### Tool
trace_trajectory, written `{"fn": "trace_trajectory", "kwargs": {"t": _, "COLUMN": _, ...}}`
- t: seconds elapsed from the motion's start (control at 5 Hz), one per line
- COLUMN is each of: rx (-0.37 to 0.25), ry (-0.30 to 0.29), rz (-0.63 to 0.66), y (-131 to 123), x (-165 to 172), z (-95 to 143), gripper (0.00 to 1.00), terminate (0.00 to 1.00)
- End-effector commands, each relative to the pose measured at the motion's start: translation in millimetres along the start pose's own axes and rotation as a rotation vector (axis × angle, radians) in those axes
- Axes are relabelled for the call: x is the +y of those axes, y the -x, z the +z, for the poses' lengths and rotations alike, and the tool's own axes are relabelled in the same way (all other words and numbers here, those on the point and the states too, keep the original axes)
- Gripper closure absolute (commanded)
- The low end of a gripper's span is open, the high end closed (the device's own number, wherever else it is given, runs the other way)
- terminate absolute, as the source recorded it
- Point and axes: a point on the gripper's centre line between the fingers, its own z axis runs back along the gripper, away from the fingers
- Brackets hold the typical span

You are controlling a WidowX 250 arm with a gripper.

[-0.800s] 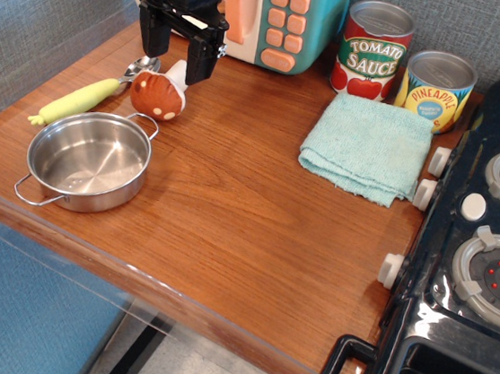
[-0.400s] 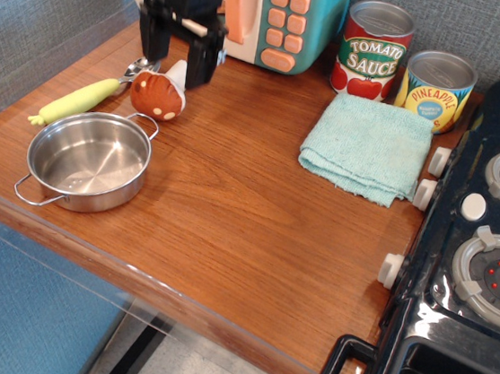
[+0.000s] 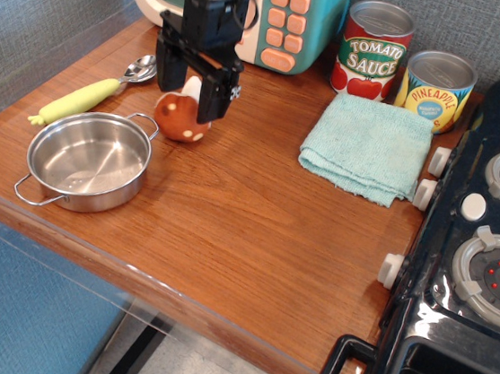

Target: "Move the pot infront to the cloth"Place the pot beside the stove.

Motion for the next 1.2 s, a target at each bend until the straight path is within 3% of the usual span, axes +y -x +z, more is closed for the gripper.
{"fn": "trace_trajectory", "kwargs": {"t": 0.0, "rx": -0.092, "ry": -0.059, "rz": -0.070, "y": 35, "x": -26, "z": 29, "gripper": 0.00, "terminate": 0.00}}
{"fn": "trace_trajectory", "kwargs": {"t": 0.4, "rx": -0.029, "ry": -0.026, "rz": -0.009, "y": 65, "x": -35, "z": 0, "gripper": 0.00, "terminate": 0.00}}
{"fn": "trace_trajectory", "kwargs": {"t": 1.0, "rx": 0.084, "ry": 0.000, "rz": 0.047, "y": 73, "x": -38, "z": -40, "gripper": 0.00, "terminate": 0.00}}
